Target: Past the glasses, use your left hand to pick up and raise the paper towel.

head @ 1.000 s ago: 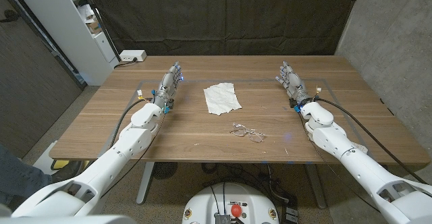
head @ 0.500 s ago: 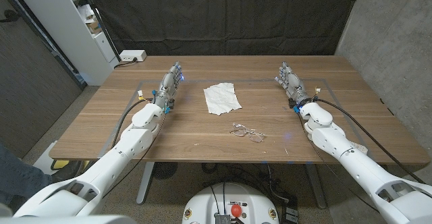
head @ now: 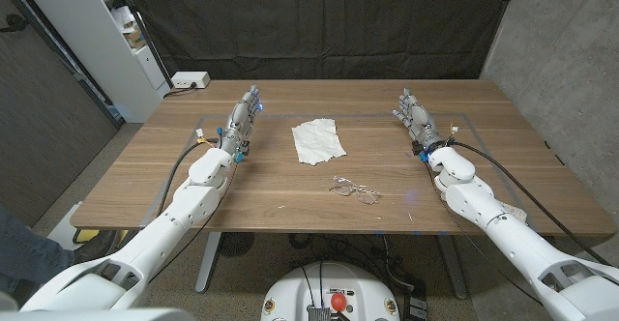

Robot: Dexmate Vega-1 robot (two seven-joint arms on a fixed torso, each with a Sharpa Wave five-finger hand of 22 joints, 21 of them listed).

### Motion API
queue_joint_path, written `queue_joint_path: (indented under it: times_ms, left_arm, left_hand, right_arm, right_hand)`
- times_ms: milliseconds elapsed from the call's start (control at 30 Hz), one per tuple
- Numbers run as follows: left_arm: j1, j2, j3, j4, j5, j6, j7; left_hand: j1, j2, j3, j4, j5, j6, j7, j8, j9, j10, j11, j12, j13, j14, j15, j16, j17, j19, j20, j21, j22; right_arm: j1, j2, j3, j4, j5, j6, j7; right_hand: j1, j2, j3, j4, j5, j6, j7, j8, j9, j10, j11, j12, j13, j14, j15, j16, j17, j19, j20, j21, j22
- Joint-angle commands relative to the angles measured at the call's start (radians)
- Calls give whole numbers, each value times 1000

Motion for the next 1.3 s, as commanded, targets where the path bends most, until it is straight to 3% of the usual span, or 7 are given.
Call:
queue_joint_path:
  times_ms: [33,833,1300]
  left_arm:
    - [-3,-3,16,18,73,-78,25]
    - [4,6,26,-15,111,-123,24]
    - [9,14,31,-53,161,-148,50]
  left_hand:
    - [16,2,4,-8,4,7,-1,6,4,14,-3,10,3,10,1,11,1,-33,9,-2,4]
    - [30,6,7,-19,5,22,-7,7,4,23,-3,11,3,23,1,11,1,-26,14,-12,4]
    - [39,9,9,-26,5,26,-9,6,4,29,-8,12,3,31,-3,11,1,-25,18,-19,4]
  right_arm:
    - [-22,-3,8,-27,-1,8,-17]
    - [-78,-19,26,-88,4,11,-53]
    - [-82,-19,33,-82,20,18,-37]
  right_hand:
    - [8,2,5,-5,5,6,5,6,1,6,4,6,4,0,-1,5,-1,9,0,-7,6]
    - [8,5,3,-7,5,14,6,7,1,13,4,7,4,5,-1,7,-5,17,2,-19,6]
    - [8,7,2,-8,5,19,5,8,1,19,4,8,4,8,-3,7,-8,22,1,-26,6]
